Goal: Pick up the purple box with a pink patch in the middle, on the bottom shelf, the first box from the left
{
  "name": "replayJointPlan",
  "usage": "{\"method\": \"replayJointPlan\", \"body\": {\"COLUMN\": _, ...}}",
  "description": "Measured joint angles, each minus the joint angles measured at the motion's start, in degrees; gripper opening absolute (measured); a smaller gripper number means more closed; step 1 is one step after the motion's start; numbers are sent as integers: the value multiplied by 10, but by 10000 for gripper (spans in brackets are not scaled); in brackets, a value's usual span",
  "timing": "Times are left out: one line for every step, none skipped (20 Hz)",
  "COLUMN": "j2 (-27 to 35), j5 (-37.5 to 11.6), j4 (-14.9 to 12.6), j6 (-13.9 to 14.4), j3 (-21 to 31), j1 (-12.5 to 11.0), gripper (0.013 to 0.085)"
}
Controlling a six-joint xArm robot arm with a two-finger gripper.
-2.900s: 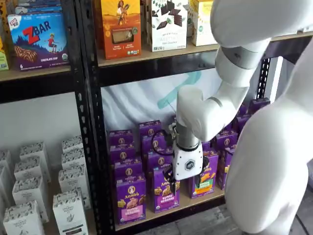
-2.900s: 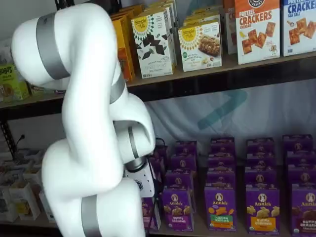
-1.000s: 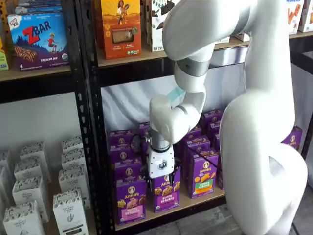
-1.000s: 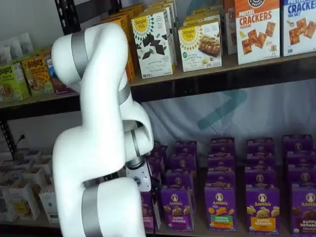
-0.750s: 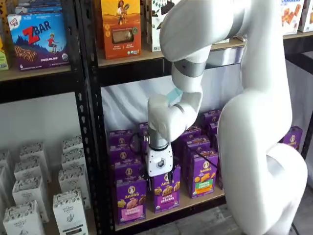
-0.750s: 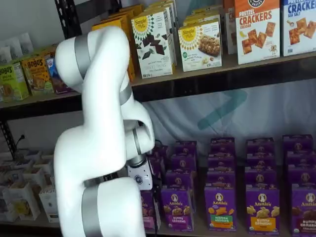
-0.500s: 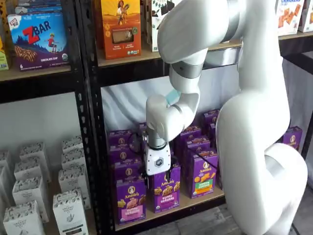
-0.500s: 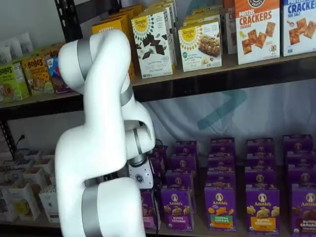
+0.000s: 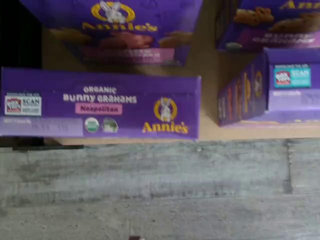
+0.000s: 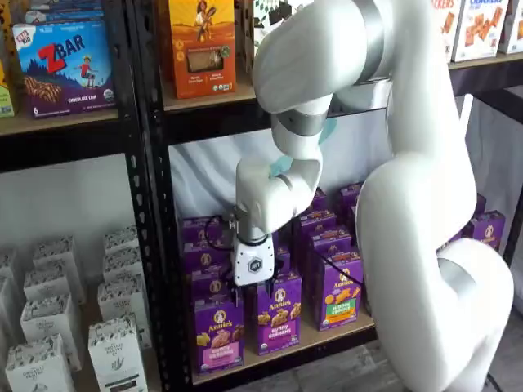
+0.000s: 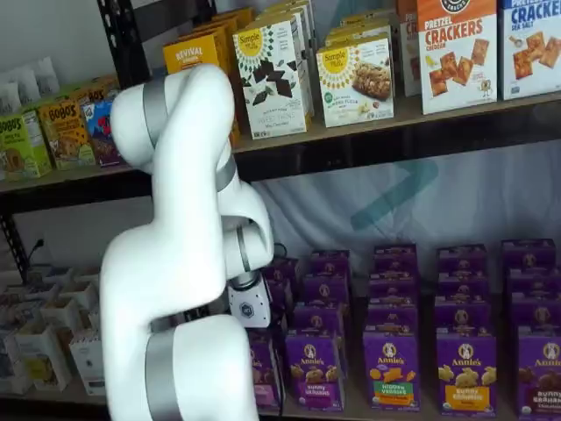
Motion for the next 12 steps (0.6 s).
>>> {"method": "replayJointPlan", "body": {"j2": 4, "j5": 2, "j4": 4, "j6": -3, "j3": -6, "j1": 0, "gripper": 850}}
{"method": "replayJointPlan", "body": {"j2": 10, "j5": 5, "j4": 9, "j6": -7, "j3": -15, "j1": 1, "gripper": 850}}
{"method": "replayJointPlan", "body": {"j2": 15, "j5": 7, "j4": 13, "j6": -11, "j3": -24, "j1": 2, "gripper": 850}}
{"method": "replayJointPlan", "body": {"j2": 20, "j5": 8, "j4": 17, "j6": -14, "j3": -31, "j1": 2, "gripper": 850}}
{"method": "replayJointPlan", "body": {"j2": 24, "j5": 9, "j4": 19, "j6": -16, "j3": -36, "j1": 2, "gripper": 850}}
{"method": "replayJointPlan", "body": {"j2": 28, "j5": 8, "j4": 22, "j6": -18, "j3": -42, "j1": 3, "gripper": 850}}
{"method": "replayJointPlan", "body": {"j2": 32, "j5": 8, "j4": 25, "j6": -21, "j3": -47, "j1": 3, "gripper": 850}}
{"method": "replayJointPlan", "body": {"j2": 35, "j5": 6, "j4": 28, "j6": -23, "j3": -52, "j1": 4, "gripper": 850}}
{"method": "replayJointPlan", "body": {"j2": 38, "j5": 7, "j4": 28, "j6": -23, "j3": -56, "j1": 4, "gripper": 850}}
{"method": "replayJointPlan", "body": {"j2": 40, "j5": 8, "j4": 28, "j6": -22, "j3": -60, "j1": 5, "gripper": 850}}
{"method": "replayJointPlan", "body": {"j2": 42, "j5": 7, "j4": 29, "j6": -23, "j3": -63, "j1": 5, "gripper": 850}}
{"method": "replayJointPlan", "body": {"j2": 43, "j5": 7, "j4": 33, "j6": -26, "j3": -65, "j1": 5, "gripper": 850}}
